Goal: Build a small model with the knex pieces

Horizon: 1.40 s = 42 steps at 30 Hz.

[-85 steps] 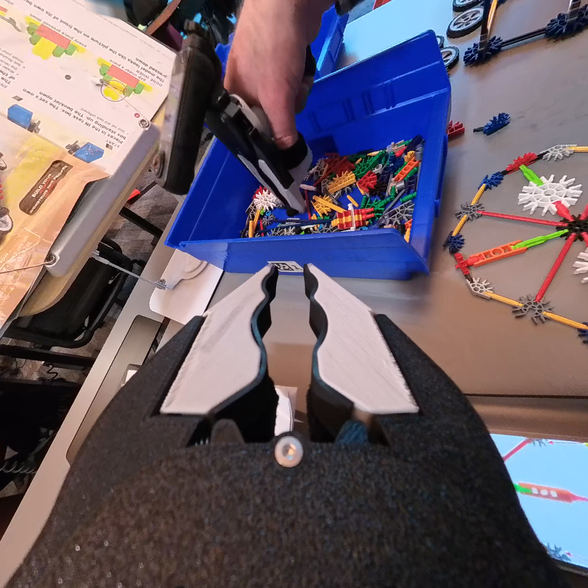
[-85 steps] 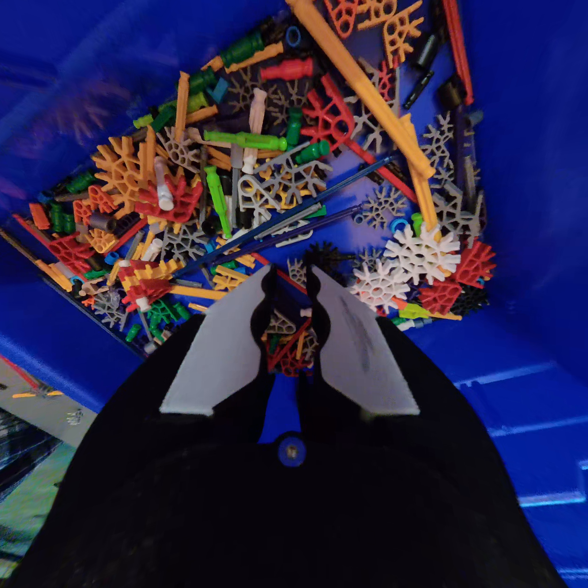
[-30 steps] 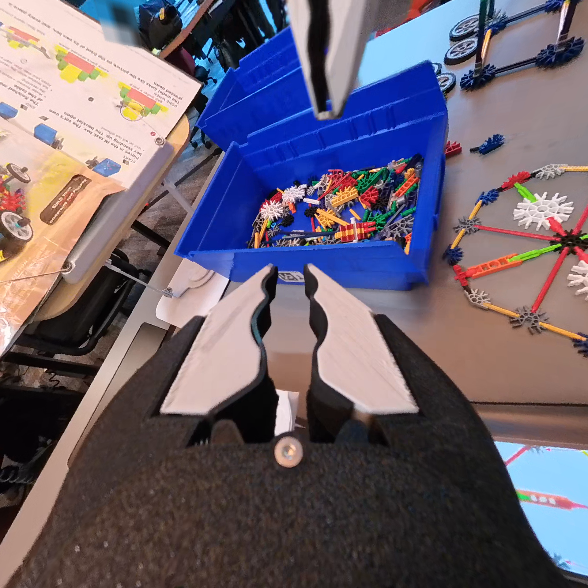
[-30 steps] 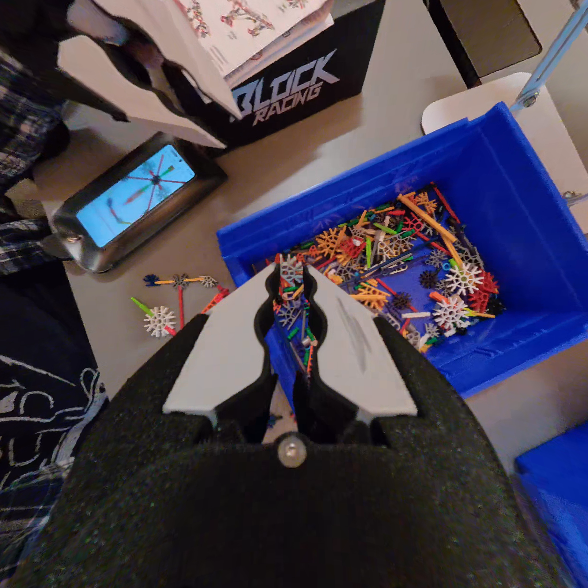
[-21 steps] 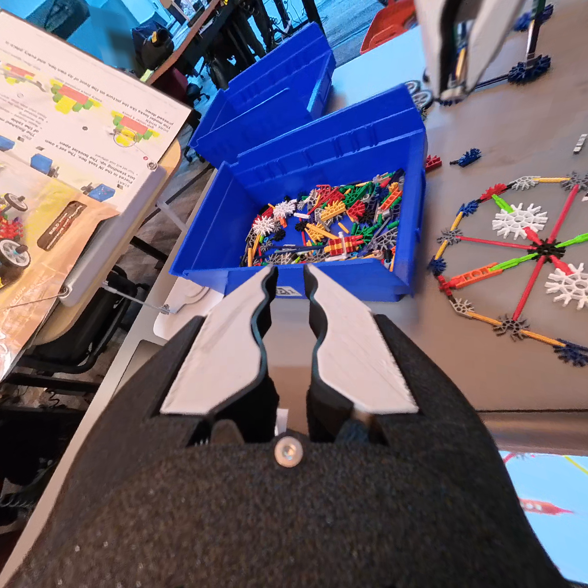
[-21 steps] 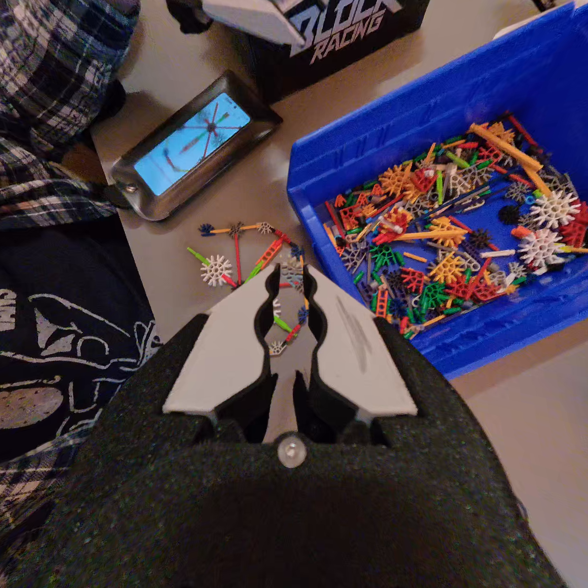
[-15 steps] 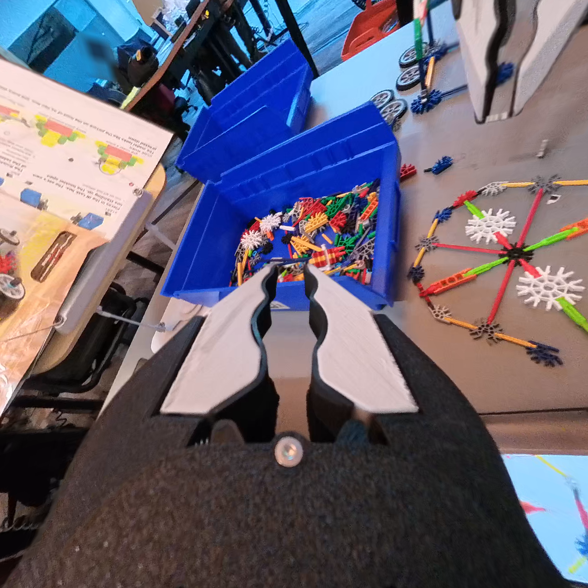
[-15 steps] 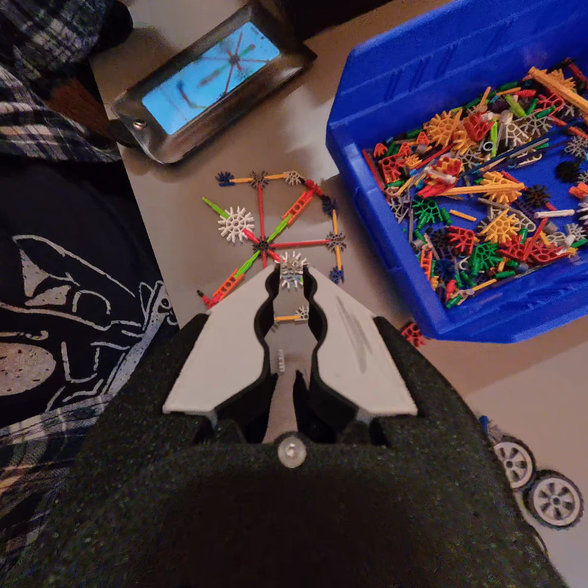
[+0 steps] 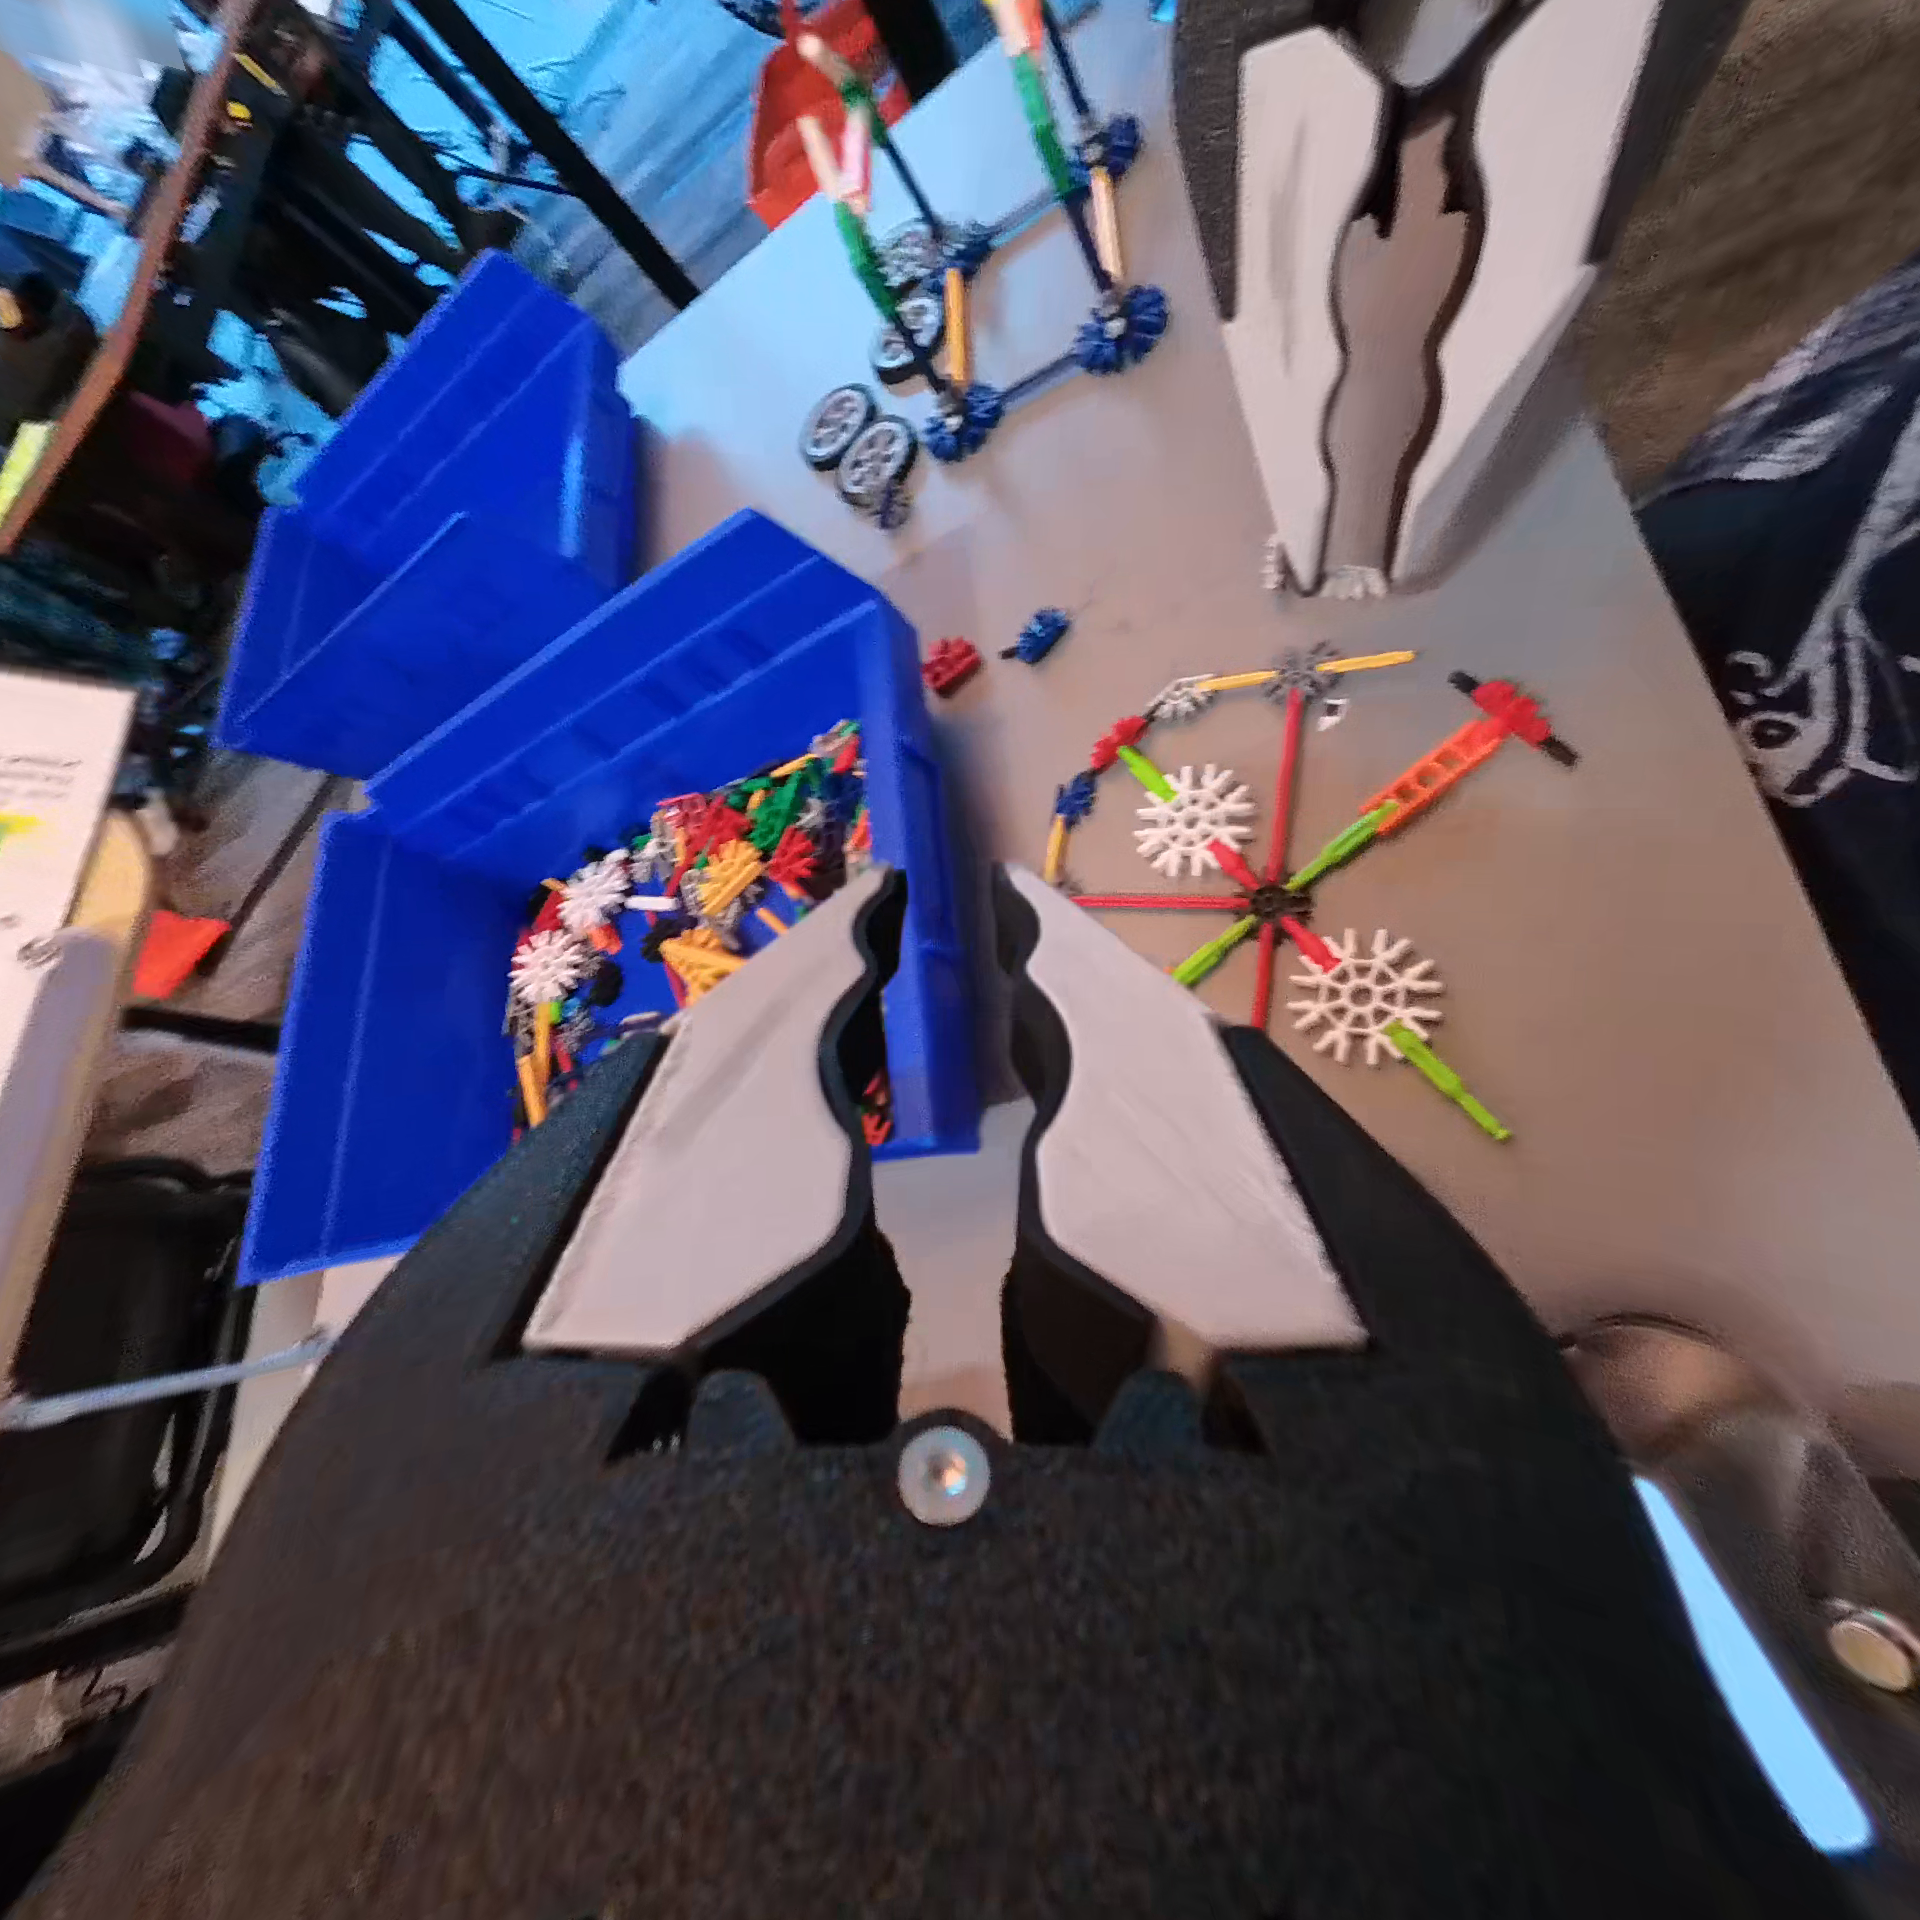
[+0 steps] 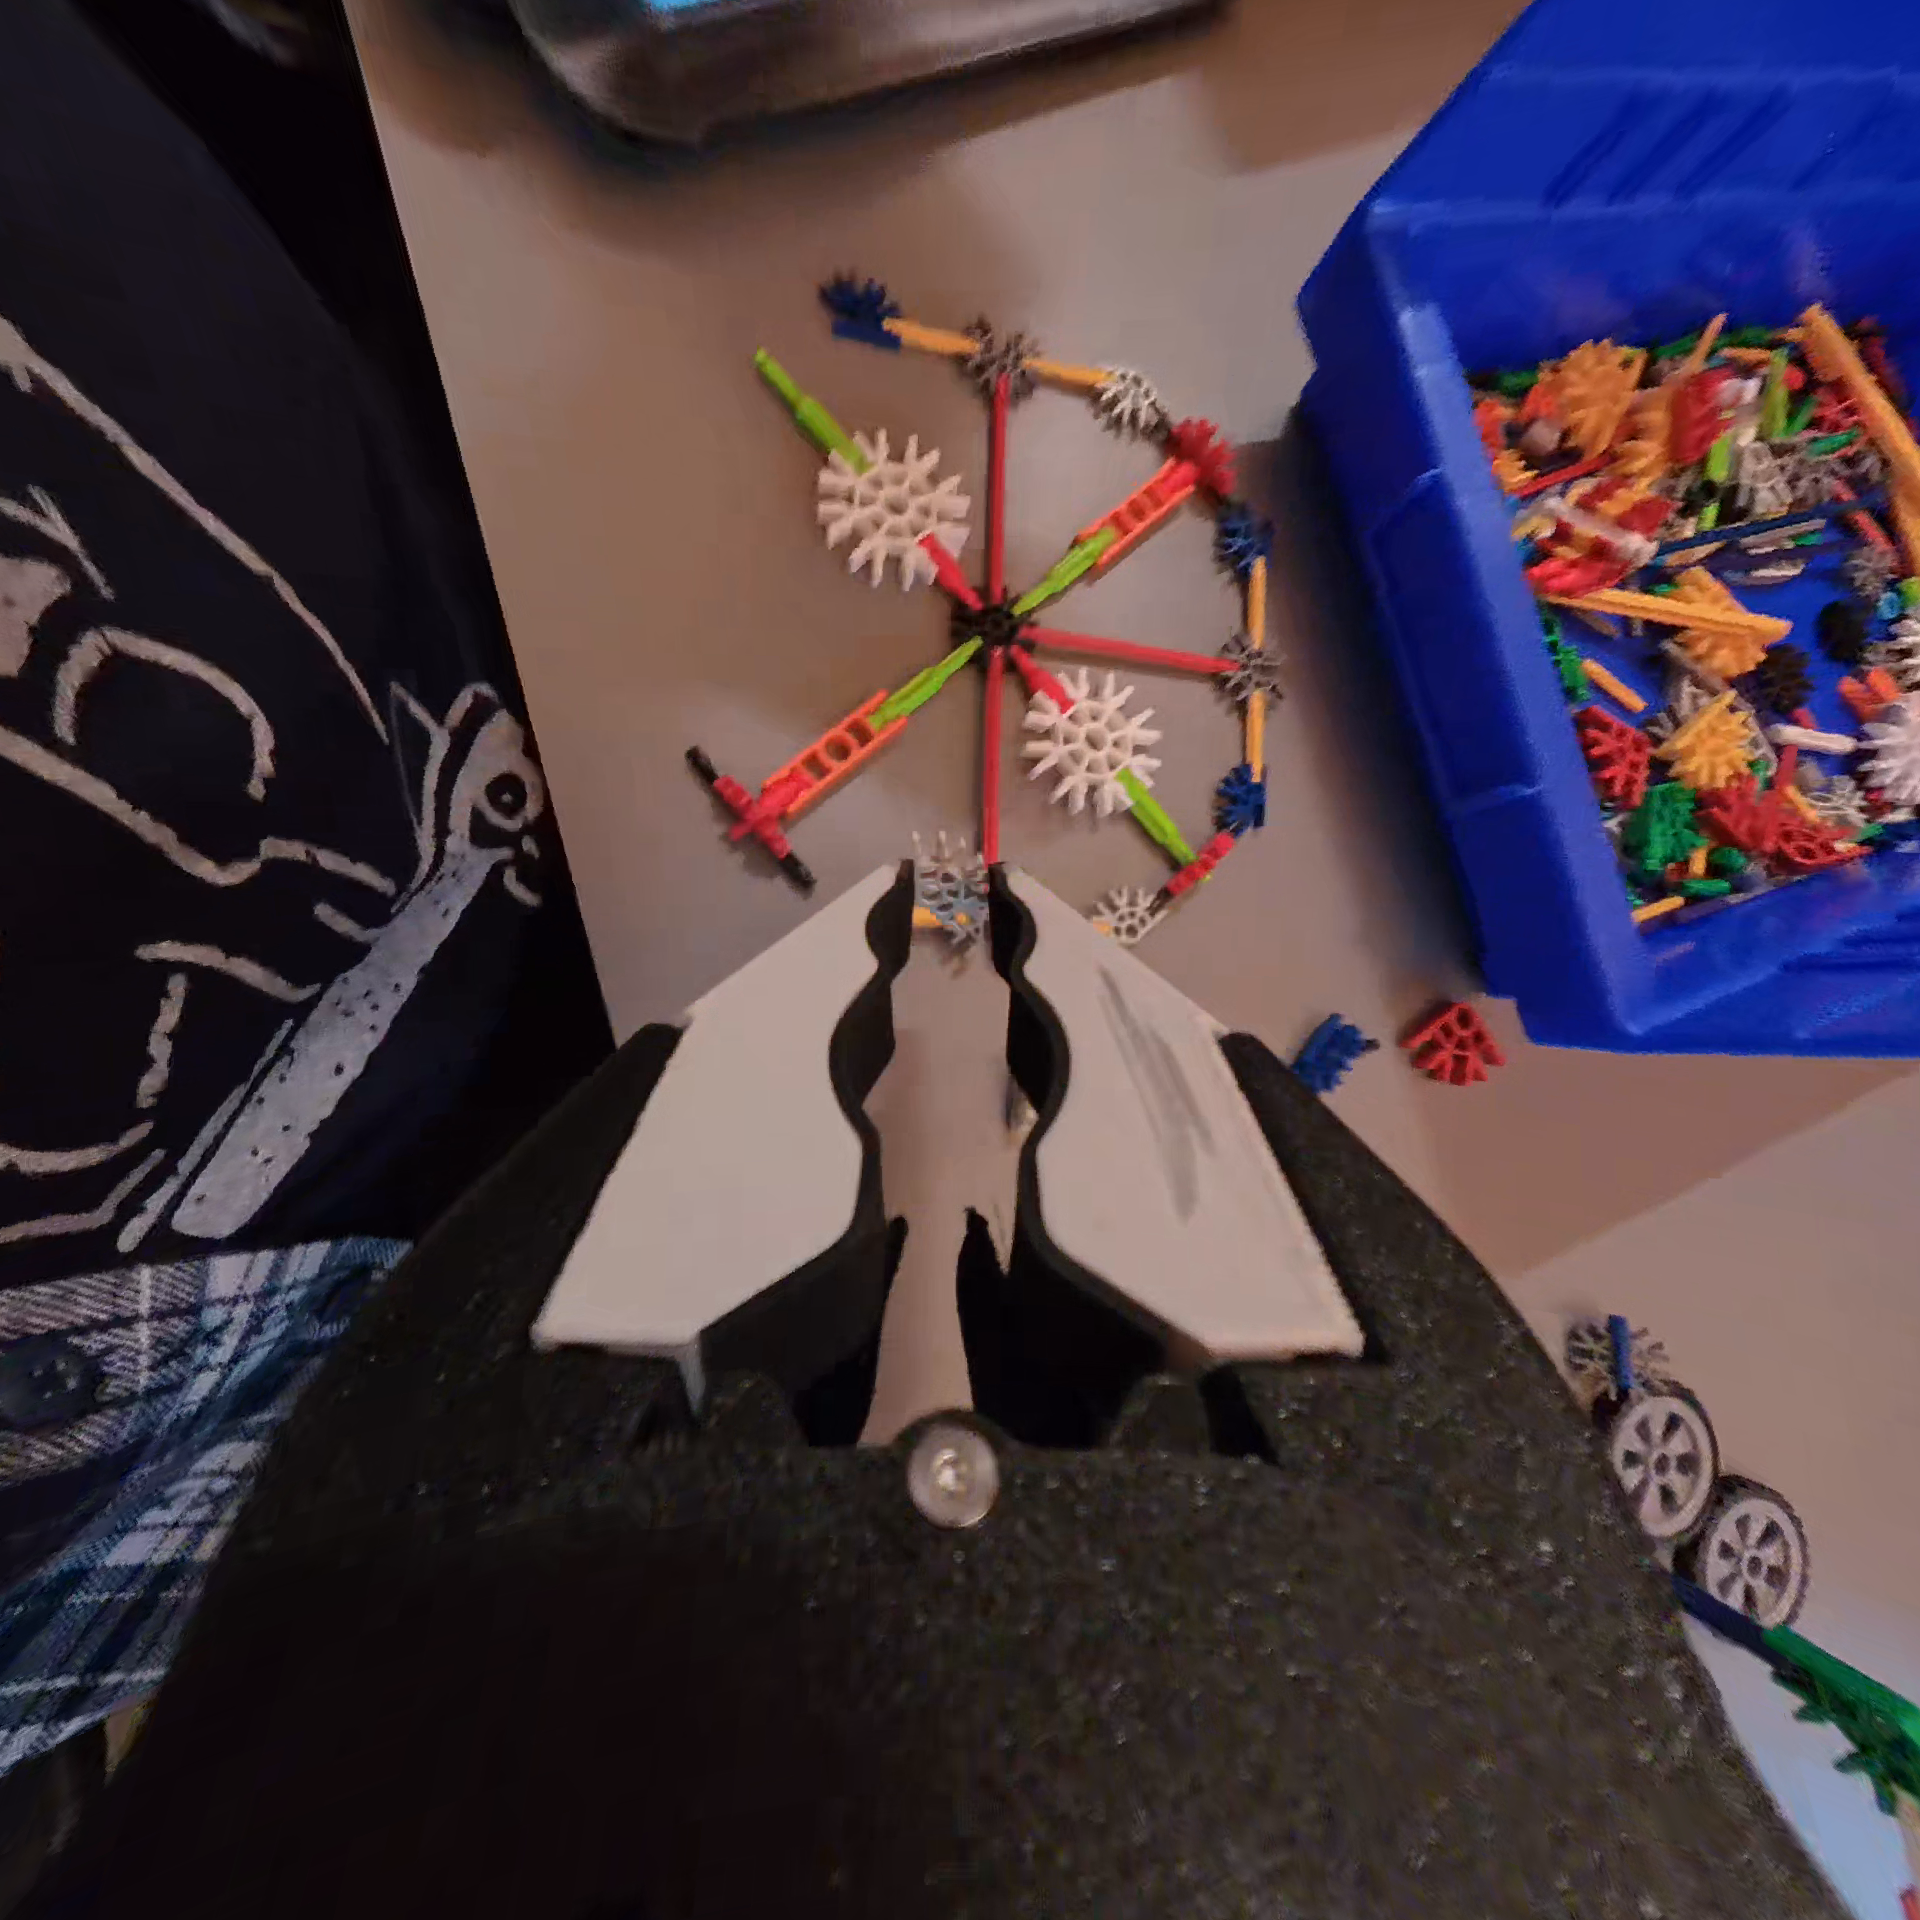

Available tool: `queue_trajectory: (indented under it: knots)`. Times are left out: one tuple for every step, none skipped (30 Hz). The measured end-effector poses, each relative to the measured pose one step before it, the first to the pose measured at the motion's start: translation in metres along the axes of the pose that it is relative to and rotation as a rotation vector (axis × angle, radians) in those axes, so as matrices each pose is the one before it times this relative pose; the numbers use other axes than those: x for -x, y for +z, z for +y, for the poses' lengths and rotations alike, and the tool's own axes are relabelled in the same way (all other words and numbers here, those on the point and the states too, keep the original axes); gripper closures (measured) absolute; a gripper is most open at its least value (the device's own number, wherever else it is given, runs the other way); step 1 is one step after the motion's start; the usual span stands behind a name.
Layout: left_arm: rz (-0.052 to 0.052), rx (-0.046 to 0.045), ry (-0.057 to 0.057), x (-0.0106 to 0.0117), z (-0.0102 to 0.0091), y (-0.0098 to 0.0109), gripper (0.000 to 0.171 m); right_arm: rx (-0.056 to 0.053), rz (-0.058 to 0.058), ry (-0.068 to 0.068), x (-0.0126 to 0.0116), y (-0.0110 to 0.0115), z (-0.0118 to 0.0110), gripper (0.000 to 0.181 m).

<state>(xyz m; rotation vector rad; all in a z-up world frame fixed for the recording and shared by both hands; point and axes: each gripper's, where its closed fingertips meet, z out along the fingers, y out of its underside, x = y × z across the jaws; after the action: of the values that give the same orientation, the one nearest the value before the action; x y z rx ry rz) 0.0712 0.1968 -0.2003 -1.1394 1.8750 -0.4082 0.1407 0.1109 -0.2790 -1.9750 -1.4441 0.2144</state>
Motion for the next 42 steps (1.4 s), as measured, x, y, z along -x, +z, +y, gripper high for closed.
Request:
queue_trajectory:
  knots:
    - [0.0291,0.00908,0.0085,-0.00744,-0.00096,0.00452,0.155,0.0215,-0.0047,-0.0126,0.00323,0.00188,0.00439,0.168]
    - [0.0312,0.00818,0.0077,-0.00793,-0.00103,0.00459,0.155,0.0136,-0.0155,-0.0158,0.00482,0.00179,0.00277,0.168]
    - [0.0381,0.00657,0.0094,-0.00945,-0.00128,0.00471,0.155,0.0042,-0.0141,-0.0162,0.00446,0.00148,0.00059,0.168]
    - [0.0419,0.00427,0.0105,-0.01051,-0.00199,0.00471,0.154,0.0028,-0.0135,-0.0151,0.00381,0.00148,-0.00027,0.168]
    - [0.0392,0.00427,0.0121,-0.01061,-0.00245,0.00488,0.154,0.0035,-0.017,-0.017,0.0041,0.0016,-0.00039,0.168]
    - [0.0353,0.00721,0.0138,-0.01027,-0.00217,0.00516,0.153,0.0091,-0.0041,-0.0189,0.00197,0.00178,0.00034,0.168]
    - [0.0319,0.00817,0.0113,-0.00948,-0.002,0.00516,0.152,0.0157,0.0086,-0.0205,-0.00016,0.00192,0.00144,0.167]
    - [0.0307,0.00909,0.0106,-0.00937,-0.00216,0.0054,0.152,0.0138,-0.0015,-0.0184,0.00138,0.00173,0.0014,0.167]
    - [0.0238,0.00868,0.012,-0.00836,-0.00217,0.00532,0.151,0.0068,-0.003,-0.0134,0.00163,0.00172,0.00035,0.168]
    - [0.0219,0.00824,0.0085,-0.00757,-0.00182,0.00507,0.151,0.0111,-0.0001,-0.0082,0.00093,0.00173,0.00114,0.167]
    - [0.0221,0.00713,0.0054,-0.007,-0.00152,0.00475,0.15,0.0177,-0.0029,-0.0146,0.00146,0.0015,0.00227,0.167]
    - [0.0192,0.0044,0.0054,-0.0063,-0.00131,0.00423,0.15,0.0125,0.0052,-0.0204,0.00023,0.00099,0.00157,0.167]
    - [0.0148,0.00352,0.0026,-0.00493,-0.00085,0.00391,0.149,0.0103,-0.0009,-0.0195,0.00103,0.0008,0.00102,0.167]
    - [0.0123,0.00279,-0.0015,-0.00413,-0.00076,0.00362,0.149,0.0078,-0.0027,-0.0223,0.00131,0.00018,0.00063,0.167]
    - [0.0061,0.00417,0.0,-0.00295,-0.00045,0.00353,0.148,0.0029,0.0021,-0.0202,0.00028,-0.00029,-0.00022,0.167]
    - [0.0027,0.00655,0.0018,-0.00217,0.00034,0.0035,0.148,0.0021,-0.0033,-0.0157,0.00073,-0.00045,-0.00041,0.167]
    - [0.0084,0.00682,0.0004,-0.00281,0.001,0.00339,0.148,0.0037,-0.0047,-0.0163,0.00084,-0.00032,-0.00022,0.167]
    - [0.0141,-0.00081,-0.0015,-0.00363,0.00012,0.00306,0.148,0.0045,0.0045,-0.0173,-0.0006,0.00003,-0.00021,0.167]
    - [0.0106,-0.00661,-0.0036,-0.00288,-0.00098,0.00269,0.147,0.0082,0.0014,-0.0151,-0.00031,0.00041,0.00042,0.167]
    - [0.0062,-0.00357,-0.0009,-0.00201,-0.00059,0.00256,0.147,0.0115,-0.0038,-0.0146,0.00062,0.00067,0.00087,0.167]
    - [0.0069,0.00251,0.0019,-0.00201,0.00015,0.00231,0.146,0.0123,0.0055,-0.0175,-0.00067,0.00065,0.00086,0.167]
    - [0.0046,0.00437,0.002,-0.00124,0.00048,0.00202,0.145,0.009,0.0003,-0.0152,0.00014,0.00044,0.0001,0.167]
    - [-0.0026,0.00107,0.0023,0.00007,-0.00001,0.00162,0.145,0.0043,-0.008,-0.0121,0.00133,0.00012,-0.00081,0.167]
    - [0.0023,0.00064,0.0007,-0.00042,-0.00004,0.00136,0.145,0.0013,-0.0002,-0.0128,0.00009,-0.00017,-0.00133,0.167]
    - [0.0041,0.00039,0.0004,-0.00062,0.00011,0.00115,0.145,0.0041,0.0007,-0.0099,-0.0003,-0.00045,-0.00086,0.167]
    - [-0.0015,0.00071,-0.0001,0.00037,0.00034,0.00108,0.144,0.0068,-0.0014,-0.0085,0.00003,-0.00055,-0.00036,0.167]
    - [-0.0017,0.00104,-0.0015,0.0005,0.00045,0.00109,0.144,0.0018,-0.0013,-0.0094,0.00013,-0.00088,-0.00098,0.167]
    - [0.0035,-0.00035,-0.0008,-0.00042,0.00002,0.00101,0.144,-0.0016,-0.0035,-0.005,0.00037,-0.00105,-0.00147,0.167]
    - [0.0015,0.00118,0.0014,-0.00026,0.00016,0.00111,0.143,0.0016,-0.0061,-0.0023,0.00056,-0.00117,-0.00088,0.167]
    - [0.0018,0.0034,0.0027,-0.00028,0.00045,0.00119,0.143,0.0052,0.004,-0.0003,-0.00156,-0.00095,-0.00007,0.167]
    - [0.0019,0.00454,0.0023,-0.00031,0.00065,0.00133,0.143,0.0031,0.0029,-0.0004,-0.00151,-0.00077,-0.00034,0.167]
    - [0.0023,0.00415,0.0022,-0.00035,0.00075,0.0015,0.143,-0.0047,-0.0042,-0.0024,-0.00007,-0.00045,-0.00185,0.167]
    - [0.0025,0.0016,0.0,-0.00035,0.00042,0.00135,0.143,-0.0033,-0.0076,-0.0016,0.00055,0.00047,-0.00141,0.167]
    - [0.0048,-0.00686,-0.0048,-0.00047,-0.00077,0.00065,0.144,0.005,-0.0083,-0.0011,0.0008,0.00147,0.00028,0.167]
    - [0.0055,-0.00306,-0.0045,-0.00043,-0.00057,0.00026,0.145,0.0096,-0.0056,-0.0017,0.00075,0.00221,0.00167,0.167]
    - [0.0017,0.00032,0.0009,-0.00014,-0.00013,0.0001,0.145,0.0086,-0.0032,-0.0002,0.0003,0.00223,0.0016,0.167]
    - [0.004,0.00079,0.0014,-0.00047,-0.00018,0.00001,0.145,0.0074,-0.0025,0.0001,0.00046,0.00195,0.00117,0.167]
    - [0.0054,-0.00074,-0.0013,-0.00067,-0.00028,0.00022,0.146,-0.0005,0.0031,-0.0011,-0.00025,0.00051,-0.00014,0.167]
    - [0.0019,-0.00295,-0.0021,-0.00019,-0.00035,0.00023,0.146,-0.0038,-0.0043,0.001,0.00072,-0.00032,-0.00092,0.167]
    - [-0.0004,-0.00318,-0.0013,0.00032,0.00009,0.00023,0.146,-0.0043,-0.0022,0.0012,0.00021,0.00039,-0.00067,0.167]
    - [0.0013,-0.00184,-0.0007,0.00028,0.00023,0.00009,0.146,-0.002,0.0007,0.001,-0.00038,0.0009,-0.00012,0.167]
    - [0.001,-0.00112,0.0018,0.00055,0.00052,-0.00019,0.146,0.0002,-0.0015,0.0034,-0.00037,0.00042,0.0,0.167]
